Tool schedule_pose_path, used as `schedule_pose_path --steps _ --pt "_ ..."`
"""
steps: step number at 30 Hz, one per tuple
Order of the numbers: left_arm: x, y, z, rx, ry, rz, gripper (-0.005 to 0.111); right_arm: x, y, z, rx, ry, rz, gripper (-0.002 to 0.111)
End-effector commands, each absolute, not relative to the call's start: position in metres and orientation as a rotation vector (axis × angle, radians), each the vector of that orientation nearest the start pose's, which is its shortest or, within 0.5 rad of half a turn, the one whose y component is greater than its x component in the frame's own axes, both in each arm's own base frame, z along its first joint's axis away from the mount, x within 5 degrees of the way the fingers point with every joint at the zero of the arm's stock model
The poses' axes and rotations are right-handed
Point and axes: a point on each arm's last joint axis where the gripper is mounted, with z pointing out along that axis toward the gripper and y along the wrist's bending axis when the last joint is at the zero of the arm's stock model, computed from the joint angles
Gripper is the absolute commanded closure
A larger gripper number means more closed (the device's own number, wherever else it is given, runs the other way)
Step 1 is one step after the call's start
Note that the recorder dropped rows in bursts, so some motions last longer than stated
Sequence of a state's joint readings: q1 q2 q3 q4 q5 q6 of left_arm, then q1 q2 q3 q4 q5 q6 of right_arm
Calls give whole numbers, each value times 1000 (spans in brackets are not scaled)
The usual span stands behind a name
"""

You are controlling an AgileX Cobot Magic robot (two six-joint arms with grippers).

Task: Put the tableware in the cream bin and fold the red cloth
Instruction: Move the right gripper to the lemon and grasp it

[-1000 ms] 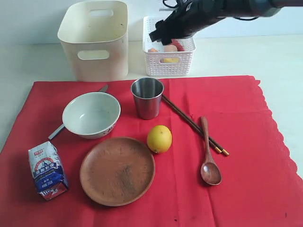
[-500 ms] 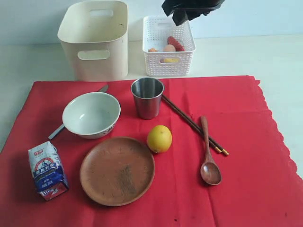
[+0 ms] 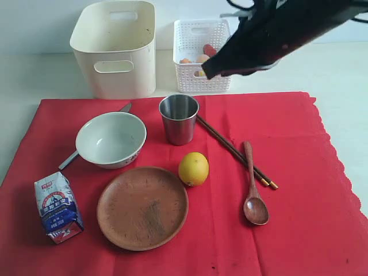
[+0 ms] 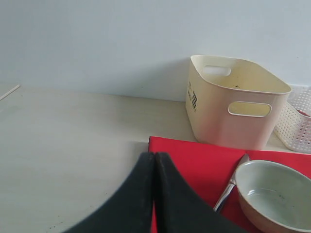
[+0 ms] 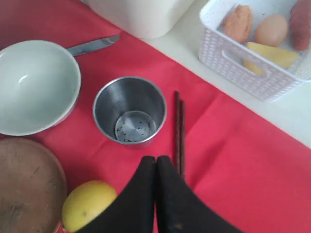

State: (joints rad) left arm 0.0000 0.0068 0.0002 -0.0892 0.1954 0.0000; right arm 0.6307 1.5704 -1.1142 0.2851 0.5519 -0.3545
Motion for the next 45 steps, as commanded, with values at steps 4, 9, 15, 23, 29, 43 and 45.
schedule_pose_path --steps 4,9,15,23,29,43,45 --pt "56 -2 195 -67 1679 -87 104 229 221 233 -1063 2284 411 108" --pt "56 -2 195 -67 1679 -87 104 211 226 214 -1099 2277 422 108" --pt "56 -2 195 -67 1679 -87 104 196 232 203 -1062 2314 462 105" --pt "56 -2 195 -67 1679 -87 104 190 246 180 -1104 2358 456 61" --pt "56 -2 195 -67 1679 -87 104 196 251 158 -1141 2371 404 39" --pt "56 -2 195 -67 1679 -87 104 206 258 114 -1178 2360 330 36" --pt "56 -2 195 -67 1679 -87 104 206 258 114 -1178 2360 329 41"
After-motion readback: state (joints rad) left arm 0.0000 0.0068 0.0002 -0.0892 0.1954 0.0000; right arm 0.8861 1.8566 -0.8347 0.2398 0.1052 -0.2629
